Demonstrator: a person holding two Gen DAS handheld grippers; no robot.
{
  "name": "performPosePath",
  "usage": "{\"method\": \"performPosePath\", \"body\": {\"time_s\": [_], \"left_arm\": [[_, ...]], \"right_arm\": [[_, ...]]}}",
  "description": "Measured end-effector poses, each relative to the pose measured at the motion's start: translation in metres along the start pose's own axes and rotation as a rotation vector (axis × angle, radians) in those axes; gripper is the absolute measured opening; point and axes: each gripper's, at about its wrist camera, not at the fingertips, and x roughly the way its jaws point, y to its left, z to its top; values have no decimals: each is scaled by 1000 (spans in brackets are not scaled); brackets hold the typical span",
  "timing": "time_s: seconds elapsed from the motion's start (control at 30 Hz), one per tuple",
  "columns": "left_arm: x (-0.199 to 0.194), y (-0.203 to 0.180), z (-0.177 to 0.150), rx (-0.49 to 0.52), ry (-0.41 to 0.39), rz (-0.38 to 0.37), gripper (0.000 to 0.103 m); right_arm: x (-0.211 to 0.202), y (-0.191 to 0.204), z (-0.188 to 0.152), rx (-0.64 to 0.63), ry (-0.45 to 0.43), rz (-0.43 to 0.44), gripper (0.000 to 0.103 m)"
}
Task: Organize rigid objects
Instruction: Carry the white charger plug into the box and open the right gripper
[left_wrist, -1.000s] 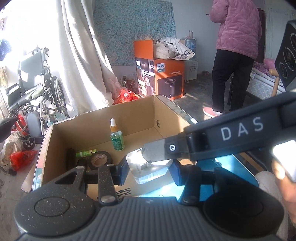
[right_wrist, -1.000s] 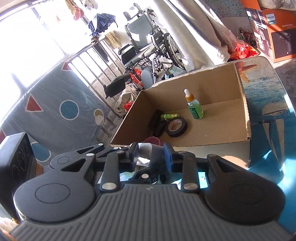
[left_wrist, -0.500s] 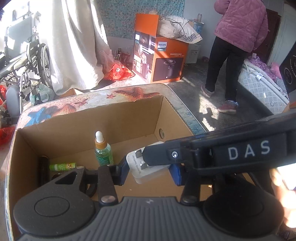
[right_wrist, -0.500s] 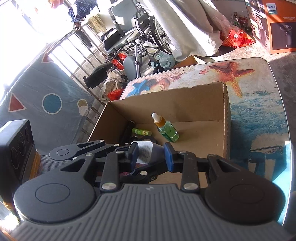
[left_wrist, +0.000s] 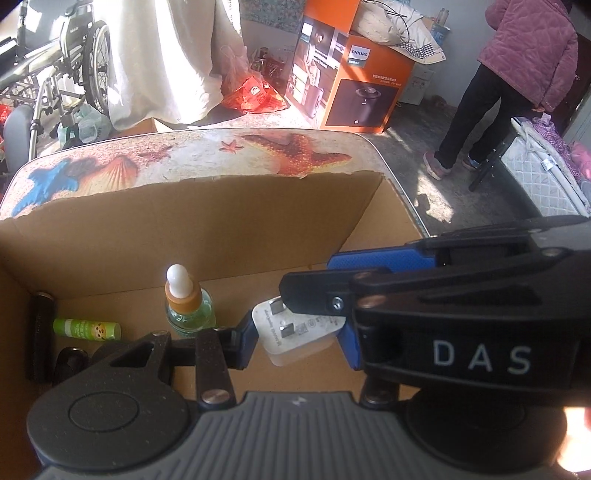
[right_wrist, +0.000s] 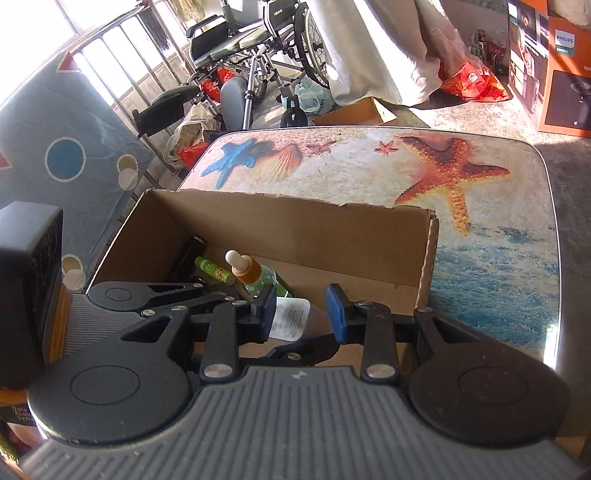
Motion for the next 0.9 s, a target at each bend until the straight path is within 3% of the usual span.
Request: {"method": "performPosePath", "body": {"time_s": [0.37, 0.47, 0.63, 0.7, 0.77, 0.9], "left_arm": [[8, -10, 9, -4, 11, 3, 48], [5, -11, 7, 3, 3, 4, 53], [-21, -16, -1, 27, -36, 1, 71], [-37, -17, -7, 42, -55, -6, 74], [-56, -19, -15, 56, -77, -10, 77], [-98, -23, -39, 87, -117, -9, 81]], "right_arm": [[6, -7, 6, -10, -20, 12, 30], [1, -7, 5, 0, -42, 26, 30], [-31, -7, -5, 69, -140, 78, 32], [-50, -5, -15, 112, -197, 102, 36], [-71, 0, -28, 142, -261, 124, 49], [-113, 13, -63, 182, -385, 146, 65]]}}
